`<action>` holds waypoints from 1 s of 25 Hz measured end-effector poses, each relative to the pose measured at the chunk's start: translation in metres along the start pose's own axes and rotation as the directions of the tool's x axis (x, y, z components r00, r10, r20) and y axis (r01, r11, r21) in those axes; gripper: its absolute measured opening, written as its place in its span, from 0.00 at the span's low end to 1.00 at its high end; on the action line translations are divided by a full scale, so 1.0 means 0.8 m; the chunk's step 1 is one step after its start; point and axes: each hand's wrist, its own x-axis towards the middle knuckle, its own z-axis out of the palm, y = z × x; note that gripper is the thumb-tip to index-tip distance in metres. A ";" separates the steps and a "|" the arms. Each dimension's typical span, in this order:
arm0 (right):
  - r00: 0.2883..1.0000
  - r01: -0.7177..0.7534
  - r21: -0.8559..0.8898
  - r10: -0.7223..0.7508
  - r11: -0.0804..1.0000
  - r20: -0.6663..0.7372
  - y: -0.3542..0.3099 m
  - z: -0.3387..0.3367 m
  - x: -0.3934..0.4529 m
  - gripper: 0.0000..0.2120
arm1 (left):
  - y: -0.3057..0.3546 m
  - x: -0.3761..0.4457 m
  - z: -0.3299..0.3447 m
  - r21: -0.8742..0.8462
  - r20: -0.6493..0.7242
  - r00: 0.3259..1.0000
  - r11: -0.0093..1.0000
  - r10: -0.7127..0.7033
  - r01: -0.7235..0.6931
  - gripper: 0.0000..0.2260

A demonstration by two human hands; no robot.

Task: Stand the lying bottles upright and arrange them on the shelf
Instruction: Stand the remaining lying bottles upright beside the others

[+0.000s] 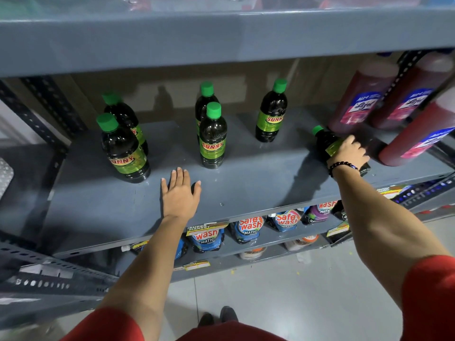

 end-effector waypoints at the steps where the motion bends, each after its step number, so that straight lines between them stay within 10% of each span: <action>1: 0.999 -0.042 0.070 0.041 0.997 0.012 -0.004 -0.003 -0.001 0.30 | 0.000 0.001 0.000 0.002 0.001 1.000 1.000 -0.001 0.001 0.24; 4: 0.984 -0.174 0.410 0.137 0.895 0.118 -0.019 -0.013 -0.001 0.32 | 0.001 0.001 0.002 0.003 0.003 1.000 1.000 -0.003 0.003 0.24; 9: 0.960 -0.097 0.922 -0.211 0.374 0.186 -0.061 -0.031 -0.041 0.27 | 0.000 0.000 0.001 -0.002 -0.009 1.000 1.000 0.003 -0.003 0.24; 16: 0.944 -0.013 0.854 -0.275 0.521 0.182 -0.103 -0.010 -0.085 0.30 | -0.002 -0.001 0.000 -0.014 -0.017 1.000 1.000 -0.002 0.001 0.24; 21: 0.962 -0.071 0.897 -0.207 0.436 0.177 -0.121 -0.049 -0.079 0.45 | 0.001 0.001 0.001 -0.019 -0.008 1.000 1.000 -0.002 0.002 0.24; 25: 0.963 0.258 0.606 -0.253 0.752 -0.096 -0.152 -0.101 -0.071 0.37 | 0.000 0.000 0.000 -0.017 -0.011 1.000 1.000 0.003 -0.003 0.24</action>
